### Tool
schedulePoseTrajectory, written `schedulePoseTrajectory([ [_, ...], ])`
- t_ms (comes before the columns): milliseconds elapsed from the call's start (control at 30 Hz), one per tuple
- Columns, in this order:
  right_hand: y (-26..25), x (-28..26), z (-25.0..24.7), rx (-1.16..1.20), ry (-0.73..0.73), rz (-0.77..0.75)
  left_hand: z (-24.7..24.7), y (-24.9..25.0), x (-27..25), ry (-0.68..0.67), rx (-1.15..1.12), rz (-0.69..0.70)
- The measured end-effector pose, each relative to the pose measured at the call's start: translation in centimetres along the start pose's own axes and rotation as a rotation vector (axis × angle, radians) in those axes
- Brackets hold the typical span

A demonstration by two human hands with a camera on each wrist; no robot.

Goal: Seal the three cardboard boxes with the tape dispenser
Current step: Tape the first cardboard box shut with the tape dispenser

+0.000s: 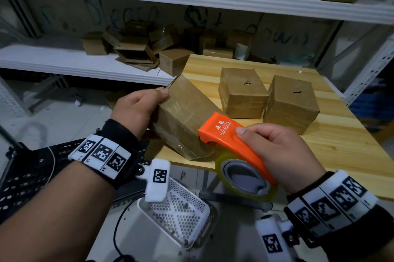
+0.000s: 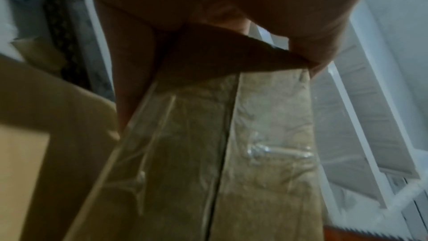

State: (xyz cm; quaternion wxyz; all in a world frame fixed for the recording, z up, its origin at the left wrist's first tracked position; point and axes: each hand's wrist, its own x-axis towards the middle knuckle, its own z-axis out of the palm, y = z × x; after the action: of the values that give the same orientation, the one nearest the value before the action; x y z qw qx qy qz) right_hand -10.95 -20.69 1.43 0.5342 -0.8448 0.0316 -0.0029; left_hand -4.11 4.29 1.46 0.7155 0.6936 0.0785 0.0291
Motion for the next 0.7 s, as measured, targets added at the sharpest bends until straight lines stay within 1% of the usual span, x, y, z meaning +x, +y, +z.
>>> schedulePoseTrajectory([
  [100, -0.9, -0.2, -1.1, 0.002, 0.005, -0.02, -0.3, 0.0, 0.0, 0.0, 0.005, -0.03],
  [200, -1.4, -0.5, -2.1, -0.019, 0.005, -0.056, -0.5, -0.1, 0.1, -0.027, 0.013, -0.011],
  [300, -1.2, -0.6, -2.3, -0.029, 0.009, -0.055, -0.4, -0.3, 0.2, -0.039, 0.008, -0.013],
  [367, -0.5, -0.2, -2.4, -0.082, 0.045, -0.046, -0.6, -0.4, 0.4, -0.017, -0.013, -0.062],
  [433, 0.2, 0.4, -2.6, -0.131, 0.077, -0.02, -0.7, -0.6, 0.6, -0.016, -0.064, -0.14],
  [600, 1.1, 0.7, -2.3, -0.147, 0.02, 0.023, -0.6, -1.4, 1.2, -0.017, -0.177, -0.25],
  [700, 1.0, 0.8, -2.3, -0.154, 0.006, 0.033, -0.5, -1.5, 1.3, 0.002, -0.155, -0.272],
])
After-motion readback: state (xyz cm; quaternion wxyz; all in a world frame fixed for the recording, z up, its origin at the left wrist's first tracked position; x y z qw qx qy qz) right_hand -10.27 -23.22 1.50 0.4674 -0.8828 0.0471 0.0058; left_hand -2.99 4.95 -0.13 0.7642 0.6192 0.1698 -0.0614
